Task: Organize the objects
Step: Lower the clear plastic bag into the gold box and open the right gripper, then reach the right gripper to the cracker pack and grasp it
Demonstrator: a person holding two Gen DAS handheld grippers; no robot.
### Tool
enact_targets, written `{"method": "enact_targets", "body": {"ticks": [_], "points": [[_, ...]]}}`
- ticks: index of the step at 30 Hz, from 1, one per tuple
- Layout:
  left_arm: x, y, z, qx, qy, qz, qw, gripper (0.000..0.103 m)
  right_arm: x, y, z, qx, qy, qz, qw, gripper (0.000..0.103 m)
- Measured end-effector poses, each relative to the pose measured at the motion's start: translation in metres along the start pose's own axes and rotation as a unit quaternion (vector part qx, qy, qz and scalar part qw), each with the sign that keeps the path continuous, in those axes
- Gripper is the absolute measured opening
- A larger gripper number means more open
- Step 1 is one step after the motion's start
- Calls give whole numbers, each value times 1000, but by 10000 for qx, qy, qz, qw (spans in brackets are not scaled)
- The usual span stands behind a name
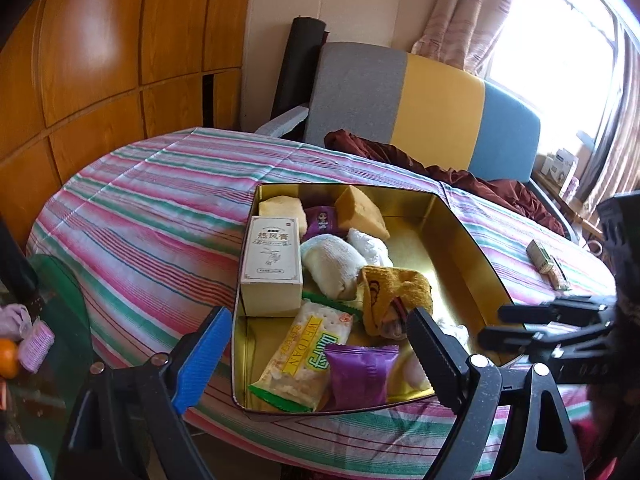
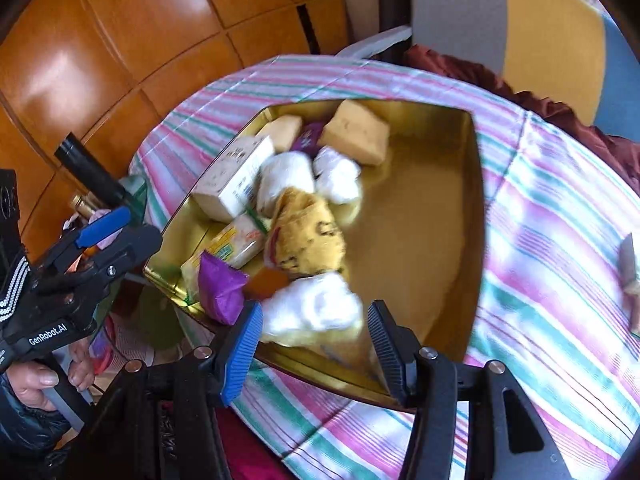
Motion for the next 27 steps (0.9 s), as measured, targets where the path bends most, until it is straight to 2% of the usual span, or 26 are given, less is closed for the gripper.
{"method": "enact_targets", "body": {"ticks": [6,15,21,27], "points": [[1,-21,1,-24,26,-279,9996,90,1,-27,20,-319,-216,-185,9991,55],[0,-54,-3,-179,128,-692,9974,90,-15,-91,39,-841,-236,-699,9937,56],[0,-79,-7,-314,184,-973,9946,90,-26,-142,48,-1161,-203,-1185,9859,56],[4,-109,-16,-507,241,-1258,9905,90,-37,-195,59,-1626,-117,-1722,9715,56]]}}
Point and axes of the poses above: each gripper's, at about its wrist camera, not at the fingertips, and z roughly against the way its jaws point, y to its left, x to its top, the point moved 3 cm from there along -z, roughly the way its jaws point, and after that the axes turned 5 degrees about -x, right-handed, at the moved point
